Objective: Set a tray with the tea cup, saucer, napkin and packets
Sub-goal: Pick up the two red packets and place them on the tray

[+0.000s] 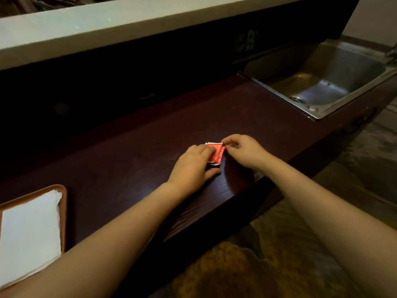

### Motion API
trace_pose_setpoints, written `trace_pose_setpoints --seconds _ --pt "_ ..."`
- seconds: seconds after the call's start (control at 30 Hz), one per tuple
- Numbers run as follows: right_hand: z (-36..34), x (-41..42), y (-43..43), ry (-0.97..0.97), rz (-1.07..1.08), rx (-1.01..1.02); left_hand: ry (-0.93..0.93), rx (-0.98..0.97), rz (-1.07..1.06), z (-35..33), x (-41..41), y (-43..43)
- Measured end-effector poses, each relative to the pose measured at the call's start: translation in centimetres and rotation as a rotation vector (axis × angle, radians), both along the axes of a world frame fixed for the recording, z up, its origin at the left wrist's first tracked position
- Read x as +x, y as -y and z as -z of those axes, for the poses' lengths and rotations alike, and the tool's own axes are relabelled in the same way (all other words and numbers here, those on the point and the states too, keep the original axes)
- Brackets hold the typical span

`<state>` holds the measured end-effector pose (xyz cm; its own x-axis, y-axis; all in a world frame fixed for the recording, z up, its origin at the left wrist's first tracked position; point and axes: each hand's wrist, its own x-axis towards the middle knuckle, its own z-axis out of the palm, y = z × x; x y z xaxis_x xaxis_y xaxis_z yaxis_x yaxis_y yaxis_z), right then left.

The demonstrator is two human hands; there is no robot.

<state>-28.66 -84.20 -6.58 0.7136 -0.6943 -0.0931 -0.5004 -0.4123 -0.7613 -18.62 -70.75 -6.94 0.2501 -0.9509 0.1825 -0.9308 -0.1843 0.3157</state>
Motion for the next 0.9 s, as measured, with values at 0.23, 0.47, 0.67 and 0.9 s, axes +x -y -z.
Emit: trace_pose_setpoints --seconds 0.23,0.47,0.67,0.9 --pt "0.3 0.4 -1.1 0.104 -0.012 -0.093 -0.037 -0.112 -0.108 0.0 -1.0 -0.7" --pt "-0.5 2.7 -3.1 0.218 -0.010 0.043 -0.290 -0.238 -0.277 -0.6 1.8 -2.5" --pt "-1.1 4.7 -6.3 0.224 -0.045 0.225 -0.628 -0.266 -0.493 -0.4 4.7 -5.4" --pt "-3.1 9.0 -13.1 0.240 -0.071 0.443 -0.674 -0.303 -0.565 -2.8 7.6 -13.1"
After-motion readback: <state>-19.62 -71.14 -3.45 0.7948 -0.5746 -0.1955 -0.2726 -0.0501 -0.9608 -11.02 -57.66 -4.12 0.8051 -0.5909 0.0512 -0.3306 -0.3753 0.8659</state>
